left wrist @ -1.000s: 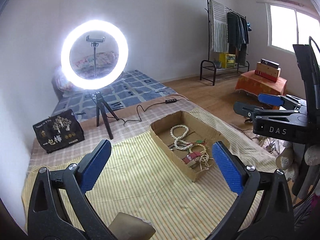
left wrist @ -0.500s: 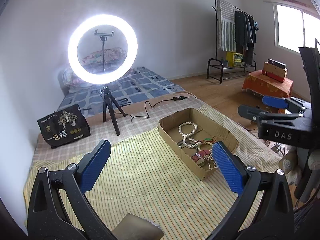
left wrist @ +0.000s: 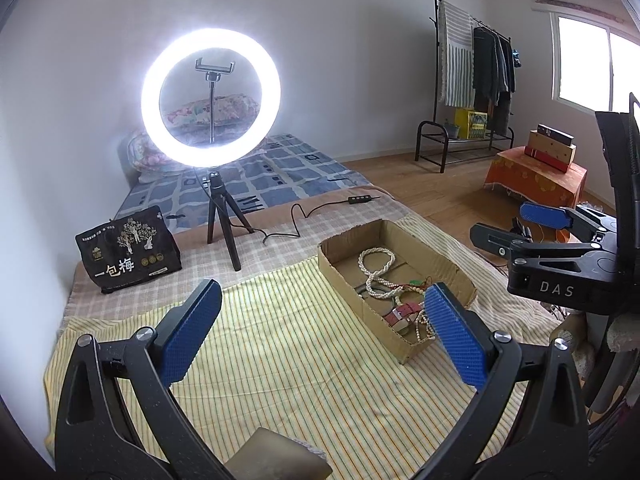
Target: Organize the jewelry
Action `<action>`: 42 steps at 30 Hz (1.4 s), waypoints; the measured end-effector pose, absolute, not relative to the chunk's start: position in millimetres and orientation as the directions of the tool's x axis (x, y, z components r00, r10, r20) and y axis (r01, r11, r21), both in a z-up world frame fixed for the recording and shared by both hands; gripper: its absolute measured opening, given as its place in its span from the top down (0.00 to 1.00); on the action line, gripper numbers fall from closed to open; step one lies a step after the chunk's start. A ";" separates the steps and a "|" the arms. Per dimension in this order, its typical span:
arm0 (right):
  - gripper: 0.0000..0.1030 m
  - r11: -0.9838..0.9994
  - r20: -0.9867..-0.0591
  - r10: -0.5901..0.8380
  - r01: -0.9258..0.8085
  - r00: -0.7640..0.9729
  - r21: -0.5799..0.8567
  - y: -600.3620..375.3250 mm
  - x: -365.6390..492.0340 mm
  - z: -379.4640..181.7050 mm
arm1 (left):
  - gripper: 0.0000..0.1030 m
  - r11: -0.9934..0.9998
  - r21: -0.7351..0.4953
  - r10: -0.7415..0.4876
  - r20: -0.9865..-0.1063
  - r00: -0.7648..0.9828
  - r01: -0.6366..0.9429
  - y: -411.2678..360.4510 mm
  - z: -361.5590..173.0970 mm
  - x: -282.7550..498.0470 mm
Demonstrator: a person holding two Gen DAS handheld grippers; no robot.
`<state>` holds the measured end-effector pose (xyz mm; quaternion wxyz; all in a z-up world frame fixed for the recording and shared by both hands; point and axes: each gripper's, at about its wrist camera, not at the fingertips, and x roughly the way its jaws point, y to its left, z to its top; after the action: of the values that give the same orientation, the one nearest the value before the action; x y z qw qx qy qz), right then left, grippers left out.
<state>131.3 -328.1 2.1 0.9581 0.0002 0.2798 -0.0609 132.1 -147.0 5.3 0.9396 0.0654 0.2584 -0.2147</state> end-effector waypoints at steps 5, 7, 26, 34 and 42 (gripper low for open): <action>0.18 0.992 -0.534 -0.120 0.120 0.837 -0.034 -328.3 131.7 2.5 | 0.00 0.898 0.013 -0.371 -0.516 0.772 0.440 -148.8 7.4 130.9; 0.18 0.992 -0.534 -0.121 0.122 0.837 -0.034 -328.5 131.8 2.7 | 0.00 0.898 0.015 -0.371 -0.514 0.774 0.440 -149.7 8.1 130.7; 0.18 0.992 -0.535 -0.122 0.121 0.836 -0.036 -330.5 131.2 1.5 | 0.00 0.898 0.012 -0.371 -0.516 0.772 0.439 -151.1 8.8 130.7; 0.18 0.992 -0.536 -0.123 0.122 0.835 -0.038 -331.6 129.8 1.3 | 0.00 0.897 0.014 -0.371 -0.516 0.772 0.441 -151.3 8.9 130.8; 0.18 0.992 -0.536 -0.122 0.121 0.835 -0.038 -331.2 130.2 1.3 | 0.00 0.897 0.020 -0.371 -0.510 0.776 0.442 -151.6 8.7 130.3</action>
<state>130.2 -331.2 1.3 0.9579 -0.0011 0.2799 -0.0635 130.3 -151.6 8.7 0.9399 0.0691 0.2552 -0.2161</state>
